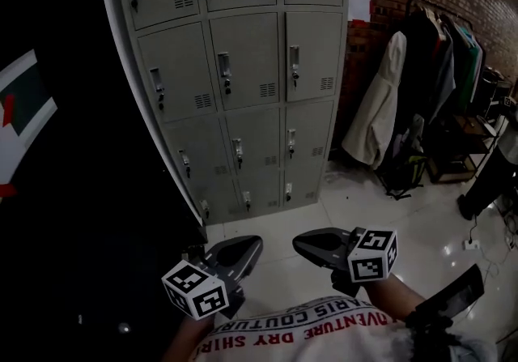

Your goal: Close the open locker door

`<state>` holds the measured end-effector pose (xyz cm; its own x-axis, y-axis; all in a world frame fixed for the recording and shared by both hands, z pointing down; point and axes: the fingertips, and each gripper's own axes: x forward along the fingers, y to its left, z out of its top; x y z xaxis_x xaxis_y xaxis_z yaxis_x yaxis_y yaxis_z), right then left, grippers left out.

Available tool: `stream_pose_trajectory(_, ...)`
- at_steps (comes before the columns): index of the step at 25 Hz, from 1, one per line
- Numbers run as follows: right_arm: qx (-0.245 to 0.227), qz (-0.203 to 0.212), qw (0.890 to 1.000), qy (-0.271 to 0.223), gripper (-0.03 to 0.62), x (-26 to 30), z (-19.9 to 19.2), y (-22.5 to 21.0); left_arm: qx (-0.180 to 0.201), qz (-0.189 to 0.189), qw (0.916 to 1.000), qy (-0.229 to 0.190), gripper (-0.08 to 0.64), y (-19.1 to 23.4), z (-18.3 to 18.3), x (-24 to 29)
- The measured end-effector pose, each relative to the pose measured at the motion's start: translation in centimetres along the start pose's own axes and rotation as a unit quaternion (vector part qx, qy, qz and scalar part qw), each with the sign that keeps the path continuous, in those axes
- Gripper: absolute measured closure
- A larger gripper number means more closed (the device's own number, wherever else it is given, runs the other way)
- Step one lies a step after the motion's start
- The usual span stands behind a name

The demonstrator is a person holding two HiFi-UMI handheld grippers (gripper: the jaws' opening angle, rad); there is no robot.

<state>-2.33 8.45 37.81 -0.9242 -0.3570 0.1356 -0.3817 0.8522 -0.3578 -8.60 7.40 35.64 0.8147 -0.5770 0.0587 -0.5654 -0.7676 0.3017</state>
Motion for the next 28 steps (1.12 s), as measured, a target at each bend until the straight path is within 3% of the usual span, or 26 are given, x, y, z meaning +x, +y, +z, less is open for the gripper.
stream_pose_trajectory(4, -0.002, -0.003, 1.000, -0.013, 0.597, -1.1, 0.3, 1.5, 0.015, -0.022, 0.9997, -0.001, 0.555, -2.4, 0.0, -0.1)
stream_pose_trajectory(11, -0.026, -0.013, 0.999, -0.015, 0.597, -2.3, 0.1, 2.5, 0.025, -0.025, 0.9994, 0.004, 0.555, -4.0, -0.2, -0.1)
stream_pose_trajectory(28, -0.036, -0.004, 0.999, -0.007, 0.597, -2.1, -0.2, 2.1, 0.035, -0.022, 0.9991, 0.009, 0.555, -4.0, 0.1, 0.7)
